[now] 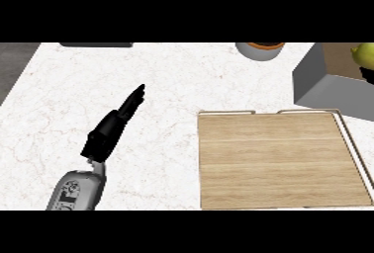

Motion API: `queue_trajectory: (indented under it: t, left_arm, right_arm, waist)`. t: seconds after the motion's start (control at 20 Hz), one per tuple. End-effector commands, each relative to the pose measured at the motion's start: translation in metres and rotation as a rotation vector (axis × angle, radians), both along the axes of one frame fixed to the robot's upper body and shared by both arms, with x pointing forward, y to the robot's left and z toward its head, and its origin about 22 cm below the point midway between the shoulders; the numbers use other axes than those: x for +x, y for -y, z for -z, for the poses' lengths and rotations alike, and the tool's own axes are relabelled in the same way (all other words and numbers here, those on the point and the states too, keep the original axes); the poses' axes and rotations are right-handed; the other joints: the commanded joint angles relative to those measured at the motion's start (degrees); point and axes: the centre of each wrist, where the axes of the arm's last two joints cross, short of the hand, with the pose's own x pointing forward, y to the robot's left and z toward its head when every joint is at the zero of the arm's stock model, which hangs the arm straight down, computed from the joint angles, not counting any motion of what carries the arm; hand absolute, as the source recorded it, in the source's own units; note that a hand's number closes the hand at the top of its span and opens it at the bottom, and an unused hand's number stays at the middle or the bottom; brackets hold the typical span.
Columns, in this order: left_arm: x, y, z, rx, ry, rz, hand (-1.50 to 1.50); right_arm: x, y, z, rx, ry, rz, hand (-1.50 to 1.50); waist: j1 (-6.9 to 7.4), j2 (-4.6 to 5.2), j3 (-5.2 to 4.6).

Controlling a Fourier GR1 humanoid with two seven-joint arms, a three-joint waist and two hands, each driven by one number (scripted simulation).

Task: Pick the lemon from the tray and place it in the cardboard box

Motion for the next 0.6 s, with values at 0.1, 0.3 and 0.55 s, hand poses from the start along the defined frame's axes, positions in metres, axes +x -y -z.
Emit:
queue_trajectory:
  t: [0.1, 0.3, 0.55]
  left_arm:
    - [-0.002, -0.003, 0.001, -0.011, 0.001, 0.013, 0.00]
    - [0.001, -0.002, -0.006, 0.000, 0.008, 0.011, 0.00]
    - [-0.005, -0.015, 0.006, 0.000, -0.006, 0.000, 0.00]
  right_arm:
    - [0.013, 0.010, 0.043, 0.214, -0.077, 0.031, -1.50]
    - [0.009, 0.022, 0.053, 0.244, -0.046, -0.014, -1.50]
    - [0.004, 0.029, 0.056, 0.470, 0.246, 0.017, -1.50]
  waist:
    - [1.07, 0.41, 0.06]
    - [0.46, 0.20, 0.06]
    - [0.21, 0.21, 0.12]
